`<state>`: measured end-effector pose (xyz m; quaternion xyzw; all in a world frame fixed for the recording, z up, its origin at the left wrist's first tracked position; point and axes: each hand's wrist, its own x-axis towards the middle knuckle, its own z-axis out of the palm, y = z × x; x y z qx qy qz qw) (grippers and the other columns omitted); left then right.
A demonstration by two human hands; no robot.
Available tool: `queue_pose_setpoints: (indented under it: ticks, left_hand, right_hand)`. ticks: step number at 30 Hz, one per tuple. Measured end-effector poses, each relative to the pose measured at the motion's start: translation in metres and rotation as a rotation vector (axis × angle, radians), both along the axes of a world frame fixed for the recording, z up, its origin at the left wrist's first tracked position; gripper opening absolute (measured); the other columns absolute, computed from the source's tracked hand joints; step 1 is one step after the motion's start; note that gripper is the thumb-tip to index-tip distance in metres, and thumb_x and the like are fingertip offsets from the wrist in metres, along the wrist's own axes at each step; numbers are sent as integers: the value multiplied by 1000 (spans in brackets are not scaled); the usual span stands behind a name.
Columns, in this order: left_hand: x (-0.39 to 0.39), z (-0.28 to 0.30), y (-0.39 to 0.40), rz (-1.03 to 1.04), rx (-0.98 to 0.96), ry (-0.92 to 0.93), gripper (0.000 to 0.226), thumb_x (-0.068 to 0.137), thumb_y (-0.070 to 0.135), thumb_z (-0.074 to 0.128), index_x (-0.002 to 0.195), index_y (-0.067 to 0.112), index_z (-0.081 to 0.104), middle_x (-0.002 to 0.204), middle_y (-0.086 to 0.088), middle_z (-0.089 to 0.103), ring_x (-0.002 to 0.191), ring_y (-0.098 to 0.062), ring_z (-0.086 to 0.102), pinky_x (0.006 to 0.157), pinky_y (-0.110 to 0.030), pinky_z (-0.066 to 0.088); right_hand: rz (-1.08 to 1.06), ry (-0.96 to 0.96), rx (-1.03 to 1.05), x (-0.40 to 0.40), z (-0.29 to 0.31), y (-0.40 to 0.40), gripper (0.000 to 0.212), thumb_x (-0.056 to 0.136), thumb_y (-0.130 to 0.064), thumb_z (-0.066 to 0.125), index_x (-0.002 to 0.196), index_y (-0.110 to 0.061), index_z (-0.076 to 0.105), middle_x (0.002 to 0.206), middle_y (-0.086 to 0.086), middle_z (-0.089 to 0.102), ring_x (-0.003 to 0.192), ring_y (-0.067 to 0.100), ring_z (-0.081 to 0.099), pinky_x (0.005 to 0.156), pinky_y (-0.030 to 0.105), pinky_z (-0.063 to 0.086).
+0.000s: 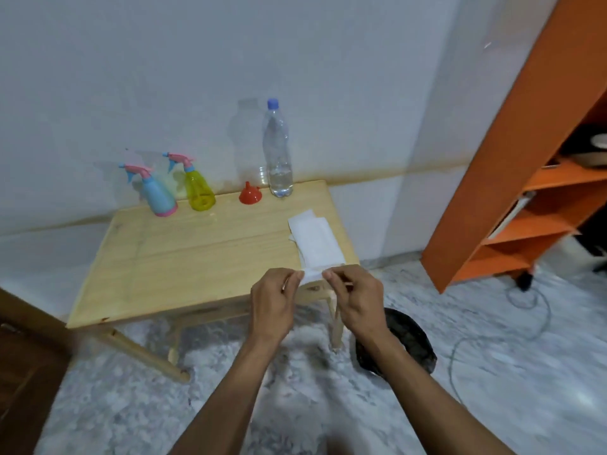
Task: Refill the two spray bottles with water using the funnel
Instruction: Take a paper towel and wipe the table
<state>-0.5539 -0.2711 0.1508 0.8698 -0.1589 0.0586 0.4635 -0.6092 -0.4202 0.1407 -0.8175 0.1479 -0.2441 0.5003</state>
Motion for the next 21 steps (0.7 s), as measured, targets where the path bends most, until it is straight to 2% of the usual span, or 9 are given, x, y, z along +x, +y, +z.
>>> queue_pose_setpoints:
  ticks: [3, 6, 8, 10, 13, 16, 19, 21]
  left_hand:
    - [-14, 16, -9, -100, -46, -39, 14, 92, 22, 71, 91, 9, 78, 90, -2, 75, 79, -11, 63, 66, -2, 36]
    - [-30, 21, -31, -205, -82, -38, 14, 90, 23, 73, 96, 13, 79, 95, 5, 74, 84, -8, 64, 69, 1, 36]
    - [-44, 19, -49, -281, -74, -38, 15, 91, 26, 71, 97, 15, 79, 95, 4, 75, 86, -10, 64, 70, -6, 39]
    - [-59, 17, -68, -340, -71, -54, 17, 92, 27, 69, 92, 13, 79, 92, 1, 75, 85, -12, 62, 71, -20, 41]
    - [-74, 9, -97, -398, -62, -46, 20, 94, 29, 67, 87, 13, 78, 86, 2, 71, 82, -13, 60, 70, -24, 37]
    - [-81, -5, -128, -477, -48, -61, 24, 95, 33, 65, 83, 16, 76, 81, 4, 68, 80, -15, 59, 71, -31, 43]
    - [-85, -20, -162, -527, -57, 30, 24, 95, 34, 65, 99, 15, 78, 97, 1, 76, 90, -17, 67, 79, -35, 53]
    - [-84, -33, -184, -533, -32, 59, 27, 96, 35, 64, 107, 14, 77, 108, -1, 75, 98, -17, 68, 87, -37, 55]
  right_hand:
    - [-110, -18, -60, -33, 10, -7, 14, 93, -29, 73, 84, -18, 78, 73, -19, 64, 78, -2, 62, 66, 8, 40]
    - [-198, 7, -125, -72, 15, -22, 12, 93, -25, 72, 86, -17, 78, 74, -18, 62, 74, -4, 57, 67, 7, 36]
    - [-264, 42, -127, -97, 15, -34, 10, 94, -21, 71, 89, -15, 78, 78, -10, 67, 73, 3, 57, 68, 13, 40]
    - [-345, 68, -113, -118, 16, -46, 11, 94, -21, 71, 89, -14, 77, 81, -4, 70, 76, 12, 60, 68, 19, 44]
    - [-479, 84, -37, -141, 13, -61, 13, 93, -23, 73, 83, -15, 76, 79, -8, 69, 75, 5, 60, 68, 8, 40]
    - [-596, 94, 67, -152, 6, -77, 15, 93, -25, 72, 81, -17, 75, 78, -8, 70, 77, 5, 62, 71, 12, 42]
    - [-675, 127, 101, -155, -4, -99, 17, 96, -24, 68, 84, -15, 76, 78, -10, 66, 77, 3, 59, 70, 8, 38]
    - [-702, 142, 106, -153, -15, -117, 20, 97, -25, 66, 86, -12, 76, 79, -9, 68, 79, 7, 60, 73, 16, 40]
